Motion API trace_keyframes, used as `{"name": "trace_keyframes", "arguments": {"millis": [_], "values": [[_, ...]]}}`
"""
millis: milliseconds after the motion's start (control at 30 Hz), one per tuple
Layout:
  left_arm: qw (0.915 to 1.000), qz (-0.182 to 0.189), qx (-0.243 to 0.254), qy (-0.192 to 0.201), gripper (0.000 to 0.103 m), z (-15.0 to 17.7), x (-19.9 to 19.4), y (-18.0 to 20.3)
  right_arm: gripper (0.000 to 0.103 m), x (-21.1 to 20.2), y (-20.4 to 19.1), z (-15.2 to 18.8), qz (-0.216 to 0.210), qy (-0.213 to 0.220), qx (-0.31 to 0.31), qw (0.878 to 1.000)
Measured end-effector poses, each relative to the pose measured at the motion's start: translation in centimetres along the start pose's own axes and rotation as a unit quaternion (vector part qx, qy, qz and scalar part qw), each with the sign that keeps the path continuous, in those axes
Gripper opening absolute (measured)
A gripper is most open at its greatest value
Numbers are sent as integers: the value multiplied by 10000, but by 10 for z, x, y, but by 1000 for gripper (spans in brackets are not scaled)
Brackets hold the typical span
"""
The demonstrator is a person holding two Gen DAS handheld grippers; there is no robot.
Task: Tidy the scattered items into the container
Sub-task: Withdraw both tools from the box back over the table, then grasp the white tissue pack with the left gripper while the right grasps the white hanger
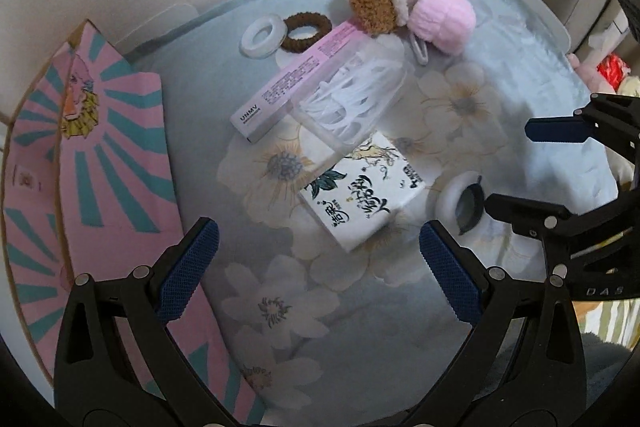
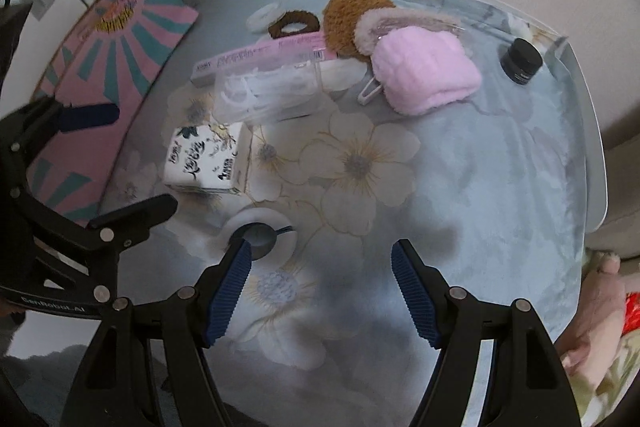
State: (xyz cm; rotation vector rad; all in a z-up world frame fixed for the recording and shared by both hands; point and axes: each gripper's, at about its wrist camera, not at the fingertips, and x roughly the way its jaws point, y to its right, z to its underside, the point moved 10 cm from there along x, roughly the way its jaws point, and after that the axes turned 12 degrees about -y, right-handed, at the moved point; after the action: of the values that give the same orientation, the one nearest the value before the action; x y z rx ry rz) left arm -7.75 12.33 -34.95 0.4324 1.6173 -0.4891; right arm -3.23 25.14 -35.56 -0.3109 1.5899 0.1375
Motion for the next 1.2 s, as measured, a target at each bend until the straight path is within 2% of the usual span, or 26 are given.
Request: {"name": "trace_keyframes", "arguments": {"millis": [100,300,533,733,900,933,1000,1033,1067,1200], "values": [[10000,14,-30,-25,100,-5,4,-1,68,5,0,1,19,-63,-110,9999],[9999,18,-57,-161,100,-9,15,-2,59,10,-3,1,-73,-128,-331,9993],[9997,13,21,-242,100,-11,25,1,53,14,-3,4,53,-187,-677,9975],[9998,-43,163,-69,100,-14,29,8,53,12,-2,7,191,-126,-955,9952],[9997,138,196,35,89,-14,29,12,52,10,1,11,113,-76,-1072,9941],[9996,194,192,66,86,-14,28,13,49,9,2,12,99,-53,-1086,9940],[9993,278,219,120,72,-14,25,16,43,7,5,12,39,5,-1058,9944],[9992,305,227,157,68,-14,23,17,36,6,7,13,7,32,-1037,9946],[9991,304,232,166,67,-14,22,18,31,4,8,13,-68,49,-1018,9948],[9993,272,213,172,65,-15,20,19,25,2,10,19,-208,97,-1022,9945]]}}
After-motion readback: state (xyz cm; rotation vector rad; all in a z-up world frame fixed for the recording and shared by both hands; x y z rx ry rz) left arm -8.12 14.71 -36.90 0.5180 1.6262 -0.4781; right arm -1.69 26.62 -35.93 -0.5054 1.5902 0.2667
